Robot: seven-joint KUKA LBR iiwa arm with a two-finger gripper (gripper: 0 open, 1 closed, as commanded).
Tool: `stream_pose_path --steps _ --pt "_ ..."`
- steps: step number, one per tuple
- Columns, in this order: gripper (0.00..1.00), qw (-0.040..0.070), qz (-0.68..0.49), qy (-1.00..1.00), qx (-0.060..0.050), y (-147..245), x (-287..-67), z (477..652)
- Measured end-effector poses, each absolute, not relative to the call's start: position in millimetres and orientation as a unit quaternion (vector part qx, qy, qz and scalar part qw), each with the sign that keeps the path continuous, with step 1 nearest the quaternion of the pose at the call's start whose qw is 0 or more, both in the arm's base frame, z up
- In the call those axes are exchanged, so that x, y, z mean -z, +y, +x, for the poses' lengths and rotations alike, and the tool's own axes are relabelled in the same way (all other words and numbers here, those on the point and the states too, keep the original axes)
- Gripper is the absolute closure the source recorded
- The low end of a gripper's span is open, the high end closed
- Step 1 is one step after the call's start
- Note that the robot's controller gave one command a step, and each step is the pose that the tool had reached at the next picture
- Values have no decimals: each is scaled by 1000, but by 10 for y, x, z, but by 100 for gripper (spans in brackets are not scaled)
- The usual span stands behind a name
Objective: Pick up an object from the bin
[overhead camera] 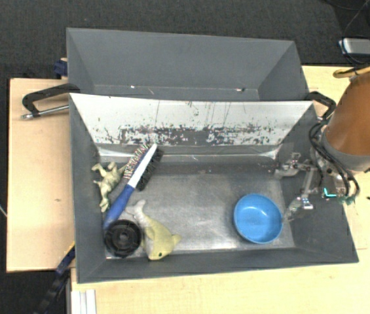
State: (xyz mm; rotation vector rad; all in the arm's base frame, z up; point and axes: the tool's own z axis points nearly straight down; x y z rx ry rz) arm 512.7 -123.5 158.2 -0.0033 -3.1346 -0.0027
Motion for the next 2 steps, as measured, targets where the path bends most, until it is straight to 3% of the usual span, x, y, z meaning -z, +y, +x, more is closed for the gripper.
stream_pose_path --steps 1,2 --pt "0 -3 106 -994 0 -1086 -1464 5334" --pt "0 -4 179 -984 0 -793 -821 5232"
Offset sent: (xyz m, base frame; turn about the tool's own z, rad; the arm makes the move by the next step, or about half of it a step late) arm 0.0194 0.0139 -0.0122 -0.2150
